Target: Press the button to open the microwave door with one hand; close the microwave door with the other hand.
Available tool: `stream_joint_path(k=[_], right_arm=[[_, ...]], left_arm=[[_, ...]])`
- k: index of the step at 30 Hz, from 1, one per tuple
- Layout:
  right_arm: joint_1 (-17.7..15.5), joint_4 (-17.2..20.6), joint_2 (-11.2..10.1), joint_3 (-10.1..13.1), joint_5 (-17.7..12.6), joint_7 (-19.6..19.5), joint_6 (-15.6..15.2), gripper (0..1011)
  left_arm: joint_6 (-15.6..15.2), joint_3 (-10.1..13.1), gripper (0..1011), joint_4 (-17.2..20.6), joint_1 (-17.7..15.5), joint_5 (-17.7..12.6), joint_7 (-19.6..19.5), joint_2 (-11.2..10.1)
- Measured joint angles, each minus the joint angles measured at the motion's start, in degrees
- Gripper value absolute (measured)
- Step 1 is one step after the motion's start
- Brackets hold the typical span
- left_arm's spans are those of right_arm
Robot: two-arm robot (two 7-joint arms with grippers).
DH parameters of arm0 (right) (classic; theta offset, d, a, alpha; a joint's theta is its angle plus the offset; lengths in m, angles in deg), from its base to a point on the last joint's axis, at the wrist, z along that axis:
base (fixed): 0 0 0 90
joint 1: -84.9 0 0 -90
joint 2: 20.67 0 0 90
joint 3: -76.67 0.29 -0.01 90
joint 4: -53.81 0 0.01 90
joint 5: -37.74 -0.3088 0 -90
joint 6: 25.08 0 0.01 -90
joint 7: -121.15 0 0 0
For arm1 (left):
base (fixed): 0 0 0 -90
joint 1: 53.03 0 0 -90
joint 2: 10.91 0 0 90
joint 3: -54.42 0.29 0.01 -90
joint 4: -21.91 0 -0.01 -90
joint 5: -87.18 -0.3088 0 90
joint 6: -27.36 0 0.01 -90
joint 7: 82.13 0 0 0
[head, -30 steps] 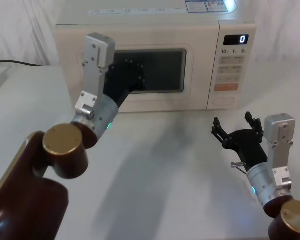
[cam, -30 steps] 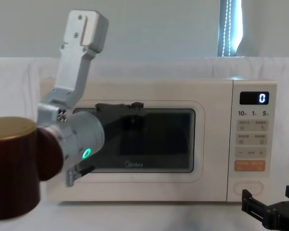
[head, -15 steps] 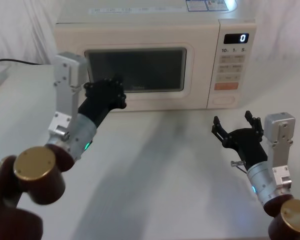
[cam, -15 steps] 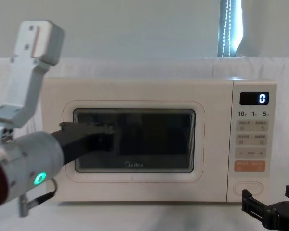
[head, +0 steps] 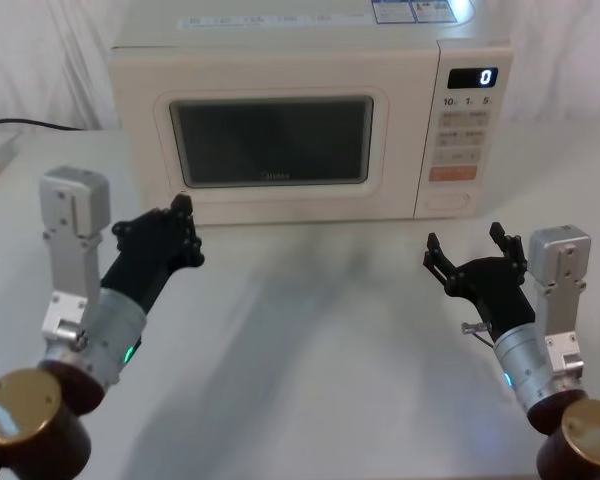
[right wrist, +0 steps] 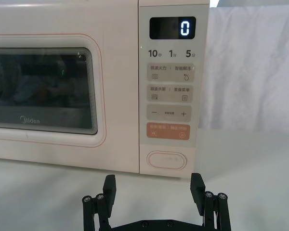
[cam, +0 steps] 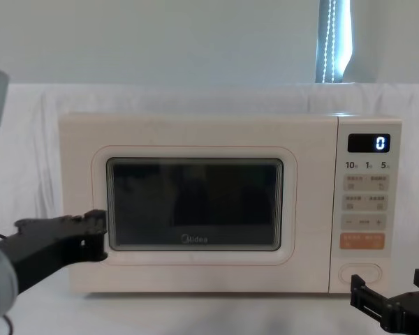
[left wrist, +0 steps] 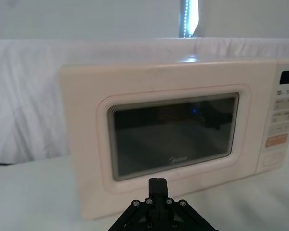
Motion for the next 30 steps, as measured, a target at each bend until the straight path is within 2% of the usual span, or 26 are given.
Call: stream_joint_path(k=[13, 19, 30], right_arm=[[0.00, 0.00, 0.00, 0.00, 0.00, 0.00, 0.00, 1002], [0.00, 0.00, 0.00, 0.00, 0.00, 0.00, 0.00, 1002], [0.00, 0.00, 0.00, 0.00, 0.00, 0.00, 0.00, 1002]], left_arm=[[2.11, -2.48, 0, 3.53, 7.29, -0.32, 1.88, 0.51], [2.55, -3.25, 0, 3.83, 8.73, -0.38, 2.06, 0.90], [2.67, -3.56, 0, 3.82, 9.11, -0.79, 2.27, 1.12]])
